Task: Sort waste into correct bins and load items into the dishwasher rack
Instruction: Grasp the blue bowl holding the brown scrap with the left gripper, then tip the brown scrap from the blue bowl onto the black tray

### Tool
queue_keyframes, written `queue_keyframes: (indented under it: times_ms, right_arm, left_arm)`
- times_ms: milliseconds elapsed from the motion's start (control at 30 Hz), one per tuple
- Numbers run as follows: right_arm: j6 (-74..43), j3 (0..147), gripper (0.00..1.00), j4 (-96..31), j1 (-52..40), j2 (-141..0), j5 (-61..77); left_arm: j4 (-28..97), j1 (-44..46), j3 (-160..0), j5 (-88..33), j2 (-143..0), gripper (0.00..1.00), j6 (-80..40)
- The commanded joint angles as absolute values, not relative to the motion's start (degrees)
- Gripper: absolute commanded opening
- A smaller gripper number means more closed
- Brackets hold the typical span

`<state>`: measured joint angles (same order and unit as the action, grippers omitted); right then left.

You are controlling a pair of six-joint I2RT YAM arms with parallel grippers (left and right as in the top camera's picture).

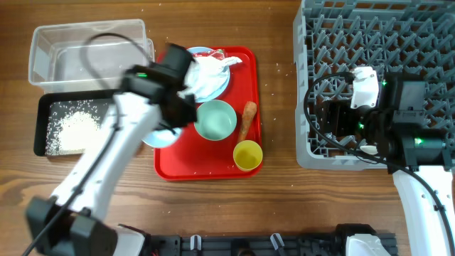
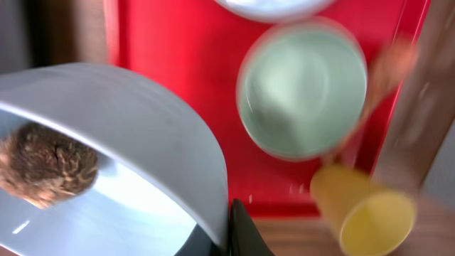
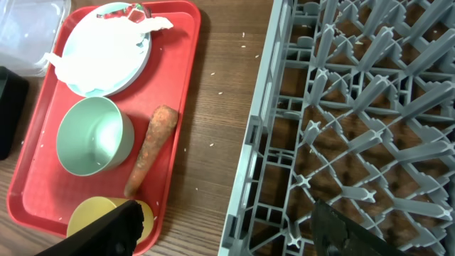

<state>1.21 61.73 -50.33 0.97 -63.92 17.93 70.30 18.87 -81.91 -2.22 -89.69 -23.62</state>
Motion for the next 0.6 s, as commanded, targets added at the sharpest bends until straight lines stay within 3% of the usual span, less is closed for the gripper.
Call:
queue_keyframes:
  times_ms: [0,267,567]
  right_arm:
    - [1.34,63.09,0.78,-50.22,1.15,-64.42,17.58]
    - [1.34,63.09,0.78,-50.13,1.15,-64.42,17.56]
    - [1.39,63.09,0.78,-50.50,1.15,-64.42,17.56]
  left_arm:
    - [66.57,5.85,-82.59,-16.97,-86.65,0.04,-15.75]
    - [61.60,-23.79,-82.50,-51.66,-92.33,0.04,0.10]
    - [63.16,-36.60,-82.50,-79.05,-110.93,0.04,7.31]
